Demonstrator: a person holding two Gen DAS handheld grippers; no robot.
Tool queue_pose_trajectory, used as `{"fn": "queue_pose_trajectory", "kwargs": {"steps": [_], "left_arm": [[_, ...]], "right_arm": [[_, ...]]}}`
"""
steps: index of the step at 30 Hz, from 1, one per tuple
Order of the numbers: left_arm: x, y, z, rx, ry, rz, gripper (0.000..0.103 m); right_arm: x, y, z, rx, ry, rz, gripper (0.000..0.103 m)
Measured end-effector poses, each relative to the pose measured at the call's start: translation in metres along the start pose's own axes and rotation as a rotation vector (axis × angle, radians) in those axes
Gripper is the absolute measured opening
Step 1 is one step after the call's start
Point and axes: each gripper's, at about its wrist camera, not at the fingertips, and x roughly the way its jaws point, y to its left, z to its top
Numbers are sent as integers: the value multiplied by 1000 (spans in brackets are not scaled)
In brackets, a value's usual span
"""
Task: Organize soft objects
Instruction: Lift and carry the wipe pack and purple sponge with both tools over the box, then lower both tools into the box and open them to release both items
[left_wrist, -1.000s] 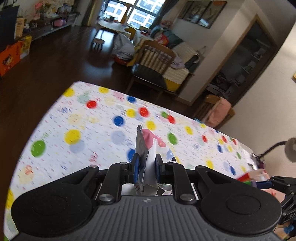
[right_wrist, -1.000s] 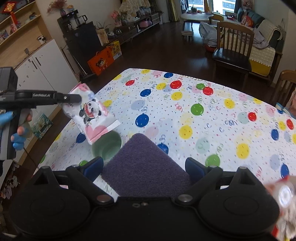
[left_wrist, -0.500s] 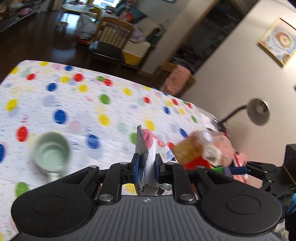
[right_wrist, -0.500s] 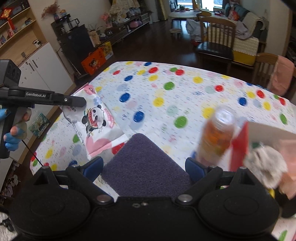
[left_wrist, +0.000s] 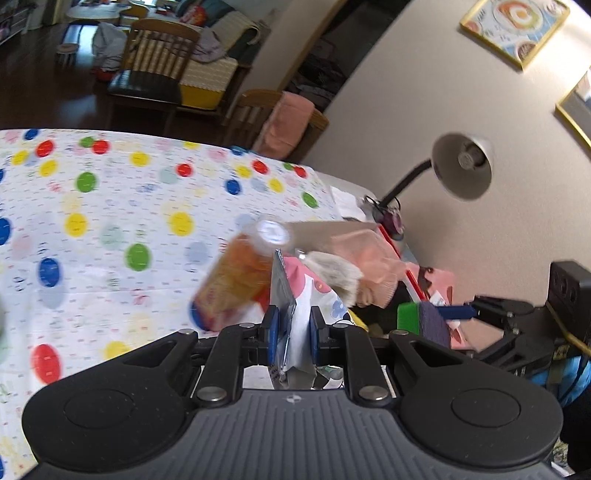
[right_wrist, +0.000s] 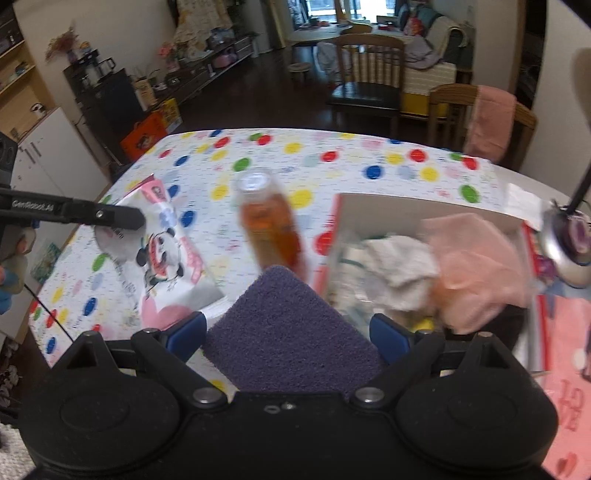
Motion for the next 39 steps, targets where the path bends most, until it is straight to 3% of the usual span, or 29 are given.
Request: {"fn": "queue_pose_trajectory", "kwargs": {"steps": [10,19,29,39], "left_arm": [[73,-84,9,85,48,7,16],[136,-134,22,140,62,47,16],[200,-141,19,143,114,102,16],[224,-136,17,193,108,179,16]], "right_arm": [[-16,-90,11,50,-71,-88,95],[10,-136,22,78,-67,-118,95],[50,-166,23,121,-12,-132,95],[77,-170,32,122,8,-129,95]]}}
